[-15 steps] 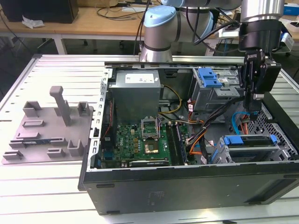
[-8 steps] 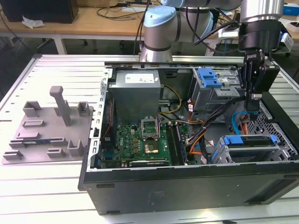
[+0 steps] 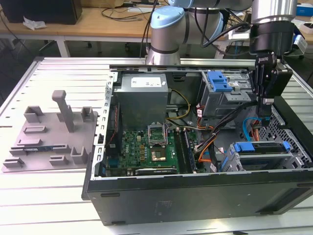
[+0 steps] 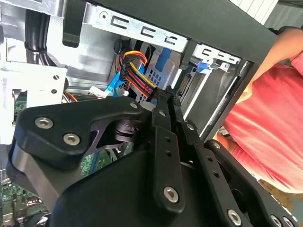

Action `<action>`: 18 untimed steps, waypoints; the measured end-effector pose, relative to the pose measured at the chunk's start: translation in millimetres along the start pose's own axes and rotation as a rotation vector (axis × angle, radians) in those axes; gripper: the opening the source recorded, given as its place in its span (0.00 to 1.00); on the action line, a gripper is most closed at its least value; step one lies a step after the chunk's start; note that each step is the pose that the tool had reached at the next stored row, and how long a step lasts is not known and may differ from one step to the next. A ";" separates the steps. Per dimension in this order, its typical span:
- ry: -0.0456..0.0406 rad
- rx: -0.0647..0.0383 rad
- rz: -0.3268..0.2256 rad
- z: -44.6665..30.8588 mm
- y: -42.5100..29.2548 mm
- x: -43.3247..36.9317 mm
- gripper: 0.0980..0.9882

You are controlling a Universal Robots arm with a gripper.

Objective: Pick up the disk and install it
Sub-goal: 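Insert the first disk wire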

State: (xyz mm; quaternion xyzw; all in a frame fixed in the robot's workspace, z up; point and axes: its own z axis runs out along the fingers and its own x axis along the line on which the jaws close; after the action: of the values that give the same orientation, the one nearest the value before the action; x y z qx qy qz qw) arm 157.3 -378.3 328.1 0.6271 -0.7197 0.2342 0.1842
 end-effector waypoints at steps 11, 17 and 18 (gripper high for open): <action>-0.0211 -0.004 0.000 8.1 -4.9 23.6 0.08; -0.1002 -0.016 0.002 9.9 -7.2 38.3 0.08; -0.1232 -0.019 0.003 9.6 -9.2 52.5 0.08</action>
State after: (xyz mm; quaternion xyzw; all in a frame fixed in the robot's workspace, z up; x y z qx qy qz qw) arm 159.0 -427.5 350.5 0.6374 -0.7329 0.1886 0.1451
